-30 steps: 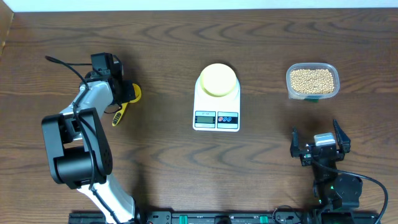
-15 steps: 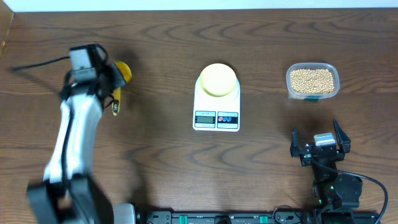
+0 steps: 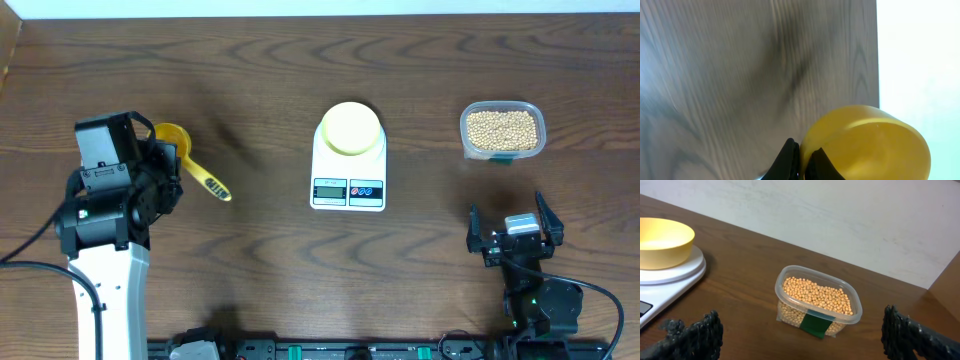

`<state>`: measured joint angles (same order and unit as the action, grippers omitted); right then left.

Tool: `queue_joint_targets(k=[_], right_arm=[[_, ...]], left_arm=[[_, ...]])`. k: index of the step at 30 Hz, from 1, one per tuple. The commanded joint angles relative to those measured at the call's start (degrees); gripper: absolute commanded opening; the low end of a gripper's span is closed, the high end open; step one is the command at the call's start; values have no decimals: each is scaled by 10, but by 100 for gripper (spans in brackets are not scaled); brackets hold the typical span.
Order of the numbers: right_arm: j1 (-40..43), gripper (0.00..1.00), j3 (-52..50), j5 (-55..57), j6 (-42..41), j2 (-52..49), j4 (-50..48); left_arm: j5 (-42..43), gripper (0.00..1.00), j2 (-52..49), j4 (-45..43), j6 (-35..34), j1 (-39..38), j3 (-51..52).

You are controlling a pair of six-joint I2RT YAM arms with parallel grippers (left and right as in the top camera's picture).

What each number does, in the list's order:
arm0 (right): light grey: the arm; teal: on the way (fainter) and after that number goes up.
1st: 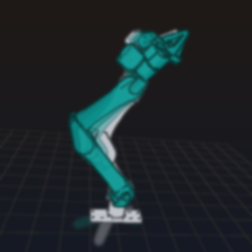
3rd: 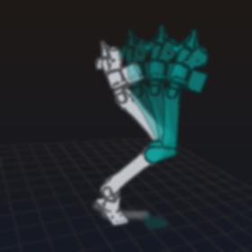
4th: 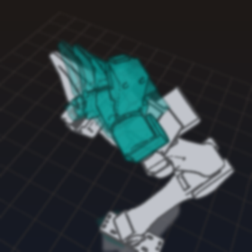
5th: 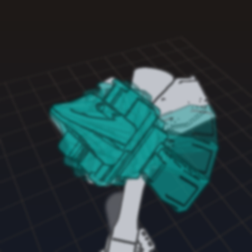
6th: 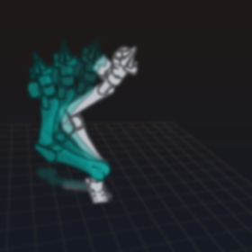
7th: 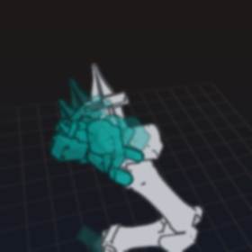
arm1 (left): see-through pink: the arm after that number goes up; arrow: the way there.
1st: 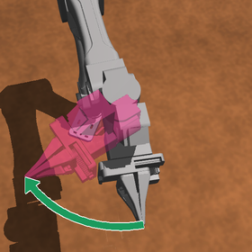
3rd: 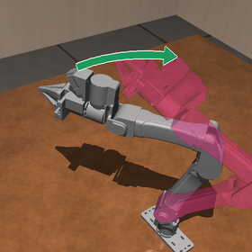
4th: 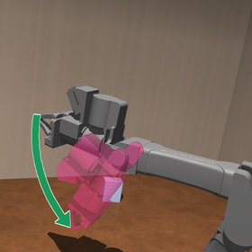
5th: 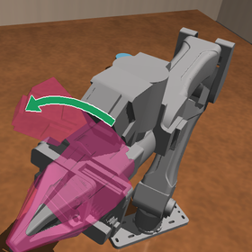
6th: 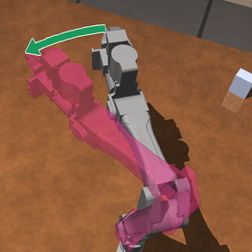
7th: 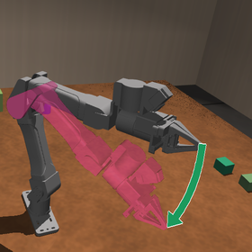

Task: Scoop item into bowl and weigh 50g on scale
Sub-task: 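Lift the yellow scoop with the left gripper toward the scale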

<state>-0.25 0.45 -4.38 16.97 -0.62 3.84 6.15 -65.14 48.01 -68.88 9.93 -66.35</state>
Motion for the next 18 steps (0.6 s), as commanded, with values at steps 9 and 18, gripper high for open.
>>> queue_joint_targets(k=[9, 18], right_arm=[[-5, 99, -1, -104, 2, 3, -40], [-6, 99, -1, -454, -91, 3, -113]], left_arm=[[95, 8, -15, 3, -63, -12, -4], [93, 8, -79, -30, -67, -54, -4]])
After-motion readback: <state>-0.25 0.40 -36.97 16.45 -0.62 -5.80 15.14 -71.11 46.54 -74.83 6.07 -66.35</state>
